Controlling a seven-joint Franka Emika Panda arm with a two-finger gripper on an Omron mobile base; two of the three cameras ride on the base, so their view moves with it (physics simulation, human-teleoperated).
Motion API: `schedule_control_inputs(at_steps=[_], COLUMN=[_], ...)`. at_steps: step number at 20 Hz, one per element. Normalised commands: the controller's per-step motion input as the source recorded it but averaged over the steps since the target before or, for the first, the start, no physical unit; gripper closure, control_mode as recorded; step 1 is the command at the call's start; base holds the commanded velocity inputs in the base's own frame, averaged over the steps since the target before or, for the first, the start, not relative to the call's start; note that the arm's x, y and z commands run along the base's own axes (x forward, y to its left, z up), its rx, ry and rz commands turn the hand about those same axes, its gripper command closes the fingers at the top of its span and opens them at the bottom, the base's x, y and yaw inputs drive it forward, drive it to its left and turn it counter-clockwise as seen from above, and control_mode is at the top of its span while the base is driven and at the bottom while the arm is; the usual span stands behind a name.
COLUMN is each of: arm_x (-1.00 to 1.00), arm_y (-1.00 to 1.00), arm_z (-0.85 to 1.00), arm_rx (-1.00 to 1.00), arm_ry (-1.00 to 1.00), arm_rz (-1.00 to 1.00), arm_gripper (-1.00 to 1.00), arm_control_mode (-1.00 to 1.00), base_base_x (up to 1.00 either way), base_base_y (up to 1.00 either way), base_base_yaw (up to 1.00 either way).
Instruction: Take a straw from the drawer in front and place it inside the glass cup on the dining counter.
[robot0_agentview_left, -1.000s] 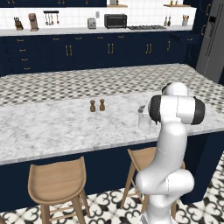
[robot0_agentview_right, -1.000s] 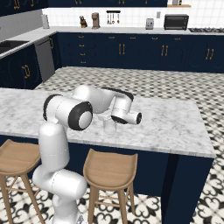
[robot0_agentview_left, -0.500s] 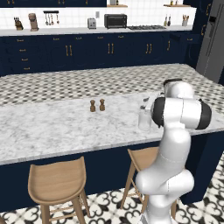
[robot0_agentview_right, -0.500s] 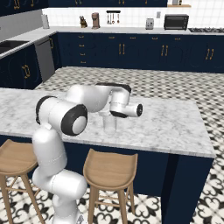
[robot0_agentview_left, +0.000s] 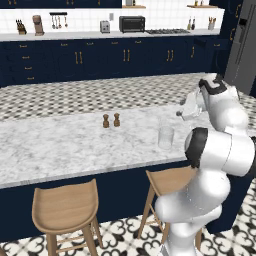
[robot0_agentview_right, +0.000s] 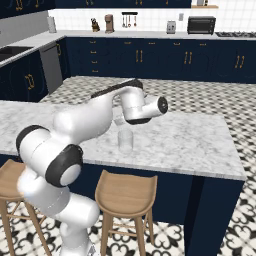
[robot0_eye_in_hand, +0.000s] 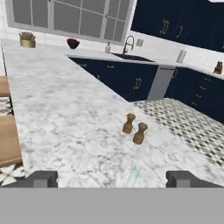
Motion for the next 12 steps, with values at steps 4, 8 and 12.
schedule_control_inputs(at_steps=[4,8,12], arm_x=[-0.99,-0.85,-0.63], arm_y=[0.00,0.00,0.00], arm_z=[0.93,0.65,0.36], arm_rx=[-0.31,-0.37,-0.40], arm_ry=[0.08,0.18,0.27], arm_rz=[-0.09,-0.11,-0.13], arm_gripper=[-1.00,-1.00,-1.00], arm_control_mode=[-1.00,-1.00,-1.00], base_base_x=[0.00,0.00,0.00], base_base_y=[0.00,0.00,0.00], base_base_yaw=[0.00,0.00,0.00])
